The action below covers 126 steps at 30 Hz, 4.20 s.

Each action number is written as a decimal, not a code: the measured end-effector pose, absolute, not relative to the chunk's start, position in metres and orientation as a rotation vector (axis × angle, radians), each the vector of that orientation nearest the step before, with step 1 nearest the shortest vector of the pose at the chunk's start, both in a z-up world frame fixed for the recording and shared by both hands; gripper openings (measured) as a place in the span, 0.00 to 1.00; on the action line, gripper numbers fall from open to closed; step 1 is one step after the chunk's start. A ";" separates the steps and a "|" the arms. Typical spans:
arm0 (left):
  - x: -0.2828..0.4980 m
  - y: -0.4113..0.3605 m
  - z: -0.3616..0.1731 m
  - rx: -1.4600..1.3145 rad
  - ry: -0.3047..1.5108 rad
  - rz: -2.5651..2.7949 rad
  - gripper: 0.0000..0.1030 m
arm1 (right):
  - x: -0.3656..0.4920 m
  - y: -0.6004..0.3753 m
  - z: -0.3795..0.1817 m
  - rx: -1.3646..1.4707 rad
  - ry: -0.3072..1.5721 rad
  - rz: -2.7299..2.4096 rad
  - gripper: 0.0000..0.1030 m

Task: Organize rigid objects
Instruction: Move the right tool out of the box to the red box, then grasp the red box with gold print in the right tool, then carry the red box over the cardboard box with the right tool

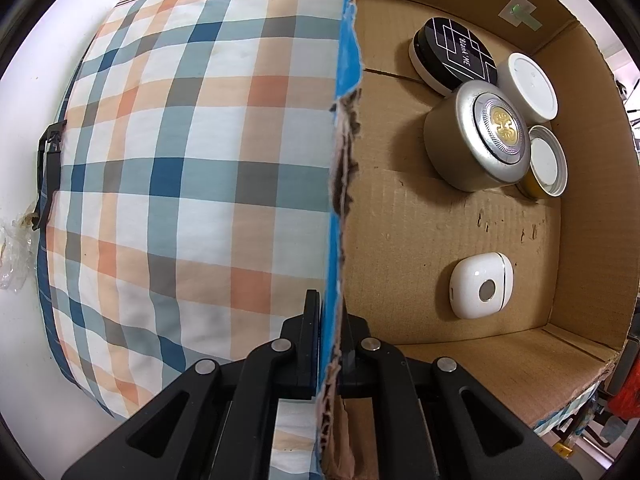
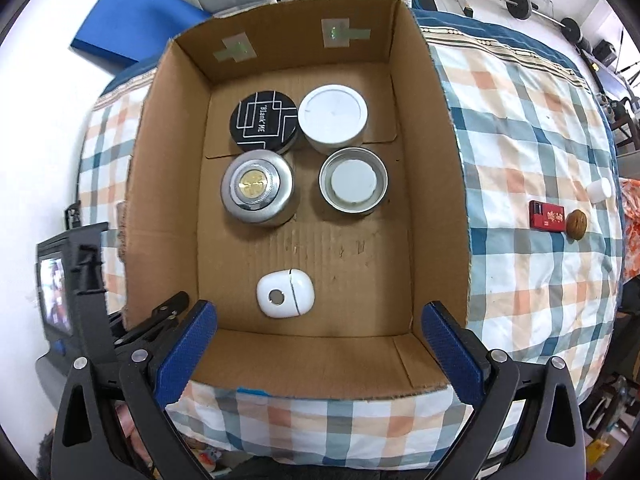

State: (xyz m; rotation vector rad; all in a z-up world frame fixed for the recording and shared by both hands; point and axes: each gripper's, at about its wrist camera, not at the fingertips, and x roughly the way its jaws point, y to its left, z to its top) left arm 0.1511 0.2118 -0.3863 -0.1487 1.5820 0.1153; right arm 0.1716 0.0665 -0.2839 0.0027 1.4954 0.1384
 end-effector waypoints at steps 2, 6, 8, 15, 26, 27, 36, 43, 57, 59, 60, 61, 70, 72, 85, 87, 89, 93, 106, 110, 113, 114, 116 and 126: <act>0.151 0.212 -0.386 -0.148 1.582 0.115 0.03 | 0.168 0.064 -0.279 0.010 1.488 0.139 1.00; 0.150 0.212 -0.386 -0.152 1.582 0.115 0.03 | 0.164 0.056 -0.270 0.042 1.473 0.142 1.00; 0.150 0.212 -0.385 -0.153 1.583 0.115 0.03 | 0.165 0.049 -0.266 0.069 1.467 0.133 1.00; 0.149 0.213 -0.386 -0.152 1.583 0.114 0.03 | 0.176 0.009 -0.251 0.164 1.423 0.068 1.00; 0.147 0.218 -0.384 -0.166 1.587 0.115 0.03 | 0.204 -0.106 -0.266 0.407 1.342 -0.167 1.00; 0.146 0.218 -0.384 -0.167 1.587 0.117 0.03 | 0.206 -0.123 -0.274 0.449 1.332 -0.202 1.00; 0.145 0.223 -0.385 -0.169 1.588 0.128 0.04 | 0.230 -0.217 -0.376 0.739 1.352 -0.451 1.00; 0.147 0.221 -0.386 -0.174 1.590 0.136 0.04 | 0.242 -0.232 -0.412 0.784 1.307 -0.608 0.73; 0.146 0.225 -0.384 -0.181 1.587 0.144 0.04 | 0.218 -0.169 -0.416 0.341 1.545 -0.238 0.39; 0.146 0.225 -0.384 -0.188 1.586 0.147 0.04 | 0.205 -0.188 -0.413 0.544 1.505 -0.236 0.44; 0.146 0.225 -0.384 -0.191 1.586 0.149 0.04 | 0.203 -0.199 -0.413 0.636 1.491 -0.268 0.52; 0.146 0.226 -0.384 -0.194 1.586 0.150 0.04 | 0.203 -0.206 -0.412 0.680 1.474 -0.298 0.70; 0.144 0.226 -0.383 -0.196 1.581 0.157 0.04 | 0.240 -0.164 -0.428 0.300 1.545 -0.328 0.39; 0.144 0.226 -0.383 -0.195 1.581 0.158 0.04 | 0.239 -0.137 -0.425 0.147 1.566 -0.205 0.38; 0.144 0.227 -0.382 -0.199 1.580 0.162 0.04 | 0.226 -0.107 -0.429 0.153 1.616 -0.161 0.47; 0.144 0.226 -0.383 -0.199 1.579 0.162 0.04 | 0.224 -0.089 -0.424 0.125 1.604 -0.162 0.36; 0.144 0.226 -0.383 -0.197 1.580 0.160 0.04 | 0.223 -0.081 -0.416 0.107 1.593 -0.160 0.36; 0.144 0.227 -0.384 -0.205 1.580 0.156 0.04 | 0.217 -0.078 -0.381 0.141 1.532 -0.142 0.36; 0.144 0.231 -0.384 -0.207 1.584 0.148 0.04 | 0.179 -0.059 -0.264 0.229 1.393 0.117 0.36; 0.144 0.231 -0.384 -0.206 1.584 0.148 0.04 | 0.176 -0.039 -0.247 0.206 1.374 0.208 0.36; 0.144 0.231 -0.384 -0.205 1.584 0.147 0.04 | 0.174 -0.020 -0.235 0.195 1.368 0.258 0.36; 0.144 0.231 -0.384 -0.205 1.584 0.147 0.04 | 0.173 -0.015 -0.231 0.193 1.365 0.270 0.36; 0.144 0.231 -0.385 -0.203 1.584 0.147 0.04 | 0.171 -0.003 -0.226 0.180 1.364 0.292 0.36; 0.144 0.230 -0.386 -0.201 1.587 0.147 0.04 | 0.180 0.022 -0.253 0.145 1.409 0.309 0.36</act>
